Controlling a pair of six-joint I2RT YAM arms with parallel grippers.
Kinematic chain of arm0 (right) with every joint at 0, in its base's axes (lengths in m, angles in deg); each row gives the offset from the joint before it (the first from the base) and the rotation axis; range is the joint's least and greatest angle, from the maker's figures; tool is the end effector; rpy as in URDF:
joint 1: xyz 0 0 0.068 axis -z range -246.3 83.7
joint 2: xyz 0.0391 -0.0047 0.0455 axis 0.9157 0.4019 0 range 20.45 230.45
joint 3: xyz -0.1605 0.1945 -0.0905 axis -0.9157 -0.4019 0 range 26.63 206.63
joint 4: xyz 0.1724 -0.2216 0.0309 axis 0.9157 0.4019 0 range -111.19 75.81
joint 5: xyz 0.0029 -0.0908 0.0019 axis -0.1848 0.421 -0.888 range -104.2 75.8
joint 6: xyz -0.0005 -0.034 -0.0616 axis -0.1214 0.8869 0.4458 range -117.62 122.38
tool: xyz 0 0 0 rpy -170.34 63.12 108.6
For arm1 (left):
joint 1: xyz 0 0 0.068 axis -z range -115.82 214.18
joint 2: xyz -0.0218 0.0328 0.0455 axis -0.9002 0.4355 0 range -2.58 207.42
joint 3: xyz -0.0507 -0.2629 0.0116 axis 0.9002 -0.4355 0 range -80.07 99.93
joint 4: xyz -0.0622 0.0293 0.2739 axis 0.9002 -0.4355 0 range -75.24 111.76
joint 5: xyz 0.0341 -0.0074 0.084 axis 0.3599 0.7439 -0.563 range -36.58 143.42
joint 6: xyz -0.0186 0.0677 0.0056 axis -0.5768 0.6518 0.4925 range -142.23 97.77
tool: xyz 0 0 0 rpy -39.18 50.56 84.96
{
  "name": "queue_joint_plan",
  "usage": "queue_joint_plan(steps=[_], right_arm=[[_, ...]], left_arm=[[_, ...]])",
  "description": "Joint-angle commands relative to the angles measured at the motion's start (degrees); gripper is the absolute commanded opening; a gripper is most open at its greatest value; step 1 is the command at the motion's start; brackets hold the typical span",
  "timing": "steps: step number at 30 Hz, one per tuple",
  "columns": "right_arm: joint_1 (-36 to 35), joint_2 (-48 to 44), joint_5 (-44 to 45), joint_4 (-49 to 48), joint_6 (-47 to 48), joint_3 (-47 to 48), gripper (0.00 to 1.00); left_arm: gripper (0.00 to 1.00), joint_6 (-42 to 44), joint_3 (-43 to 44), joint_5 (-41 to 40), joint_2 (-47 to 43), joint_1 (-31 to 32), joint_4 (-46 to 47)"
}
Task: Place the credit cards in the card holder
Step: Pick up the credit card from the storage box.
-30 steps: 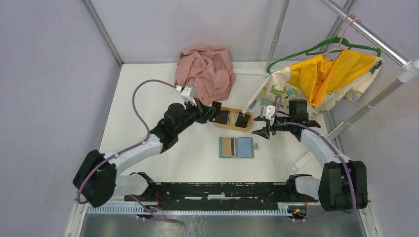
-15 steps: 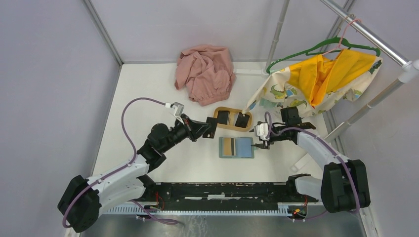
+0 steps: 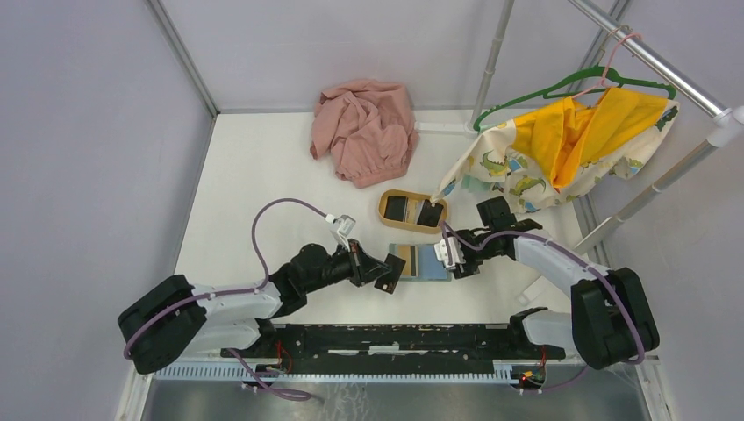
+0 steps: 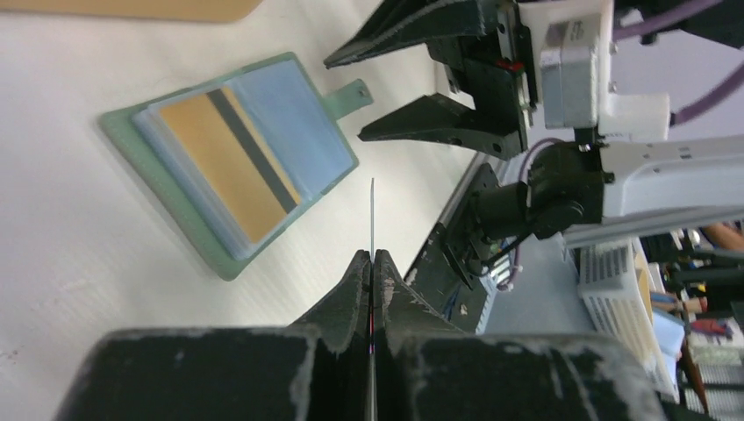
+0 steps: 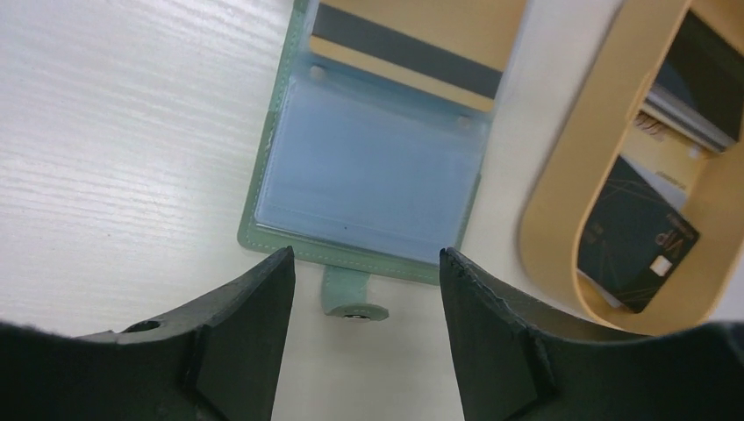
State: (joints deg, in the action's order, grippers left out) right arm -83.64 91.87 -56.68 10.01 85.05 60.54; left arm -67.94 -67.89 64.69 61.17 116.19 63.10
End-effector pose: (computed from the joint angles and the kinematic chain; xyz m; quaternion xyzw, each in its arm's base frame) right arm 0.2063 0.1052 0.1353 -0.7448 0.5375 0.2069 0.3371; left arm 0.1430 -0.2017 0.1506 0.1048 0.7590 -0.5302 0.3631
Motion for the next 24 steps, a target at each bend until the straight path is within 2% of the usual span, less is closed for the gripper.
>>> queue_joint_plan(steps=[1,9,24], right_arm=[[-1.5,3.4,4.8,-0.8,-2.2,0.8,0.67],[-2.5,6.5,8.8,-2.2,-5.2,1.3,0.66],[-7.5,10.9,8.2,-2.9,-6.1,1.5,0.6]], left_arm=[[0.02,-8.1,1.0,-9.4,4.7,1.4,6.1],[0.02,-11.2,5.5,-10.3,14.0,1.5,8.9],[0.02,-14.7,9.6,-13.9,26.9,1.5,12.0]])
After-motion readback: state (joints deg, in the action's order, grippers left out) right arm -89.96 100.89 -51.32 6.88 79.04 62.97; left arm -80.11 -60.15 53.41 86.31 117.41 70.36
